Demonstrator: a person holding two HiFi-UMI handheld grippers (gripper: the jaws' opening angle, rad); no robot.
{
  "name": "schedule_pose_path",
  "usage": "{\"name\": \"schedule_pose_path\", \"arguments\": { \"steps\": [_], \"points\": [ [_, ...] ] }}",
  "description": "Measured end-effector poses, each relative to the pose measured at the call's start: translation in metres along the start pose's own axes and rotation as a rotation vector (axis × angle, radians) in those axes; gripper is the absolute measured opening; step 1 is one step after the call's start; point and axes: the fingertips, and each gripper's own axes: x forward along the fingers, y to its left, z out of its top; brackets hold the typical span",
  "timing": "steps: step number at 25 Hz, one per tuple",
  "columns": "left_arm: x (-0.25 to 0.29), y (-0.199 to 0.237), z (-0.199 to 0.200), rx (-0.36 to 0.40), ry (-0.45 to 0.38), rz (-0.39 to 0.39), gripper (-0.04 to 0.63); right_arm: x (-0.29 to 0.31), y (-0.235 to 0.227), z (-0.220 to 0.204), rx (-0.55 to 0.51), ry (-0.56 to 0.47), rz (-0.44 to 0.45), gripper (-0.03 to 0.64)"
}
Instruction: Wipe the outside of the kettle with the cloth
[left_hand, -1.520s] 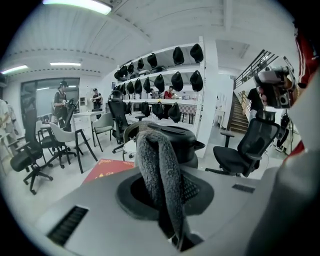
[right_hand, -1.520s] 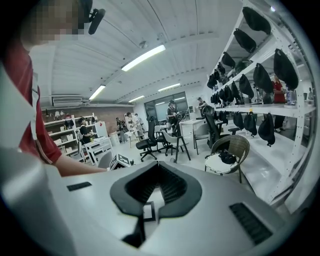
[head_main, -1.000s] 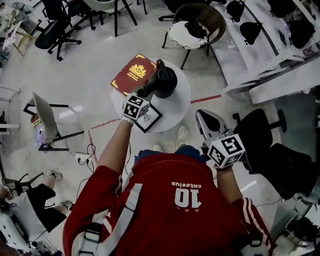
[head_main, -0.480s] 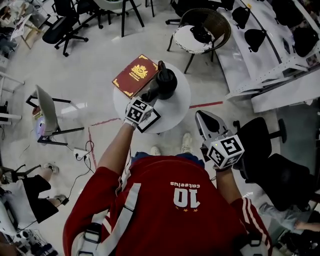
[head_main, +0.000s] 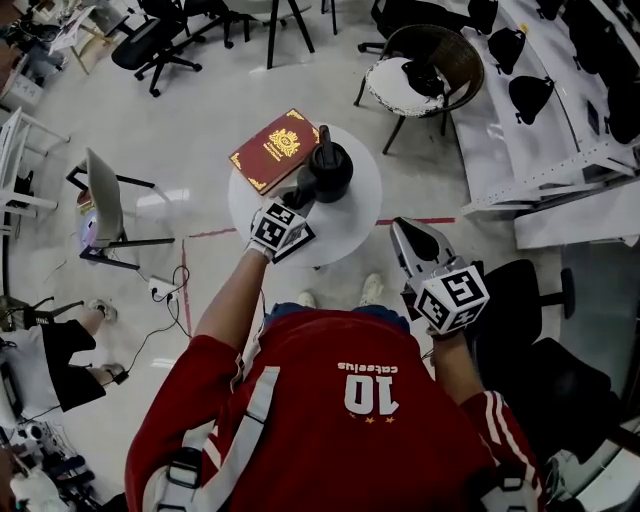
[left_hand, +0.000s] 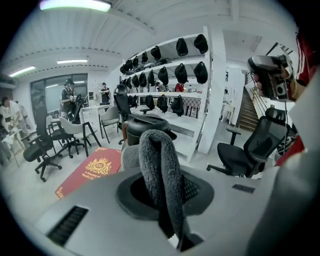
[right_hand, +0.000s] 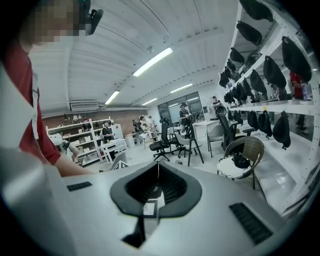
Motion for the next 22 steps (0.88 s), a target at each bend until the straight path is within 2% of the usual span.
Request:
{"name": "schedule_pose_path", "arguments": {
  "steps": [22],
  "points": [
    [0.031, -0.038, 0.003, -0.069, 0.070, 0.079, 0.048, 0.000, -0.066, 0.004, 0.032, -0.014, 0.156, 0.015]
  ]
}}
